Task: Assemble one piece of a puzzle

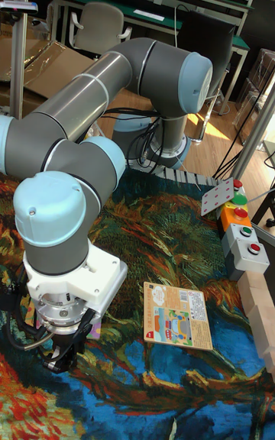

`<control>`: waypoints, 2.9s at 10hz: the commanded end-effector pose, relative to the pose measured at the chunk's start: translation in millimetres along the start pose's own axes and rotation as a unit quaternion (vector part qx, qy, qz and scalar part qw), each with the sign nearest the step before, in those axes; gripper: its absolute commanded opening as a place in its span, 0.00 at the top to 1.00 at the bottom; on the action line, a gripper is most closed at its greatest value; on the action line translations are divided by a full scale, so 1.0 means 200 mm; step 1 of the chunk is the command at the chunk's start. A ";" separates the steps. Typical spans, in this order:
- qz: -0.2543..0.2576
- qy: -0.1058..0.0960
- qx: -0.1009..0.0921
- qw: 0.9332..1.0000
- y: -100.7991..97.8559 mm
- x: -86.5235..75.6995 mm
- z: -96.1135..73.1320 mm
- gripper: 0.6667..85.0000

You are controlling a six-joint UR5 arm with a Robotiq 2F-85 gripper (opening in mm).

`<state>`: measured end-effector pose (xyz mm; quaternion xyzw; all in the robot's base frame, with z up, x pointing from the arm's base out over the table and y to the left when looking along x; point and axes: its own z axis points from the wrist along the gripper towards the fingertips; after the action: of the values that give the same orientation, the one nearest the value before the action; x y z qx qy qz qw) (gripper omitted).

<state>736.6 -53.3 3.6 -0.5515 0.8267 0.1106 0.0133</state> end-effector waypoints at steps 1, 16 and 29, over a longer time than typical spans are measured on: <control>0.003 -0.009 -0.001 1.000 0.00 -0.01 0.00 0.68; 0.001 -0.007 0.001 1.000 -0.01 0.00 -0.01 0.78; -0.001 -0.007 -0.004 1.000 0.00 -0.02 -0.02 0.70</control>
<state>737.5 -53.3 6.2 -0.5530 0.8254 0.1127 0.0130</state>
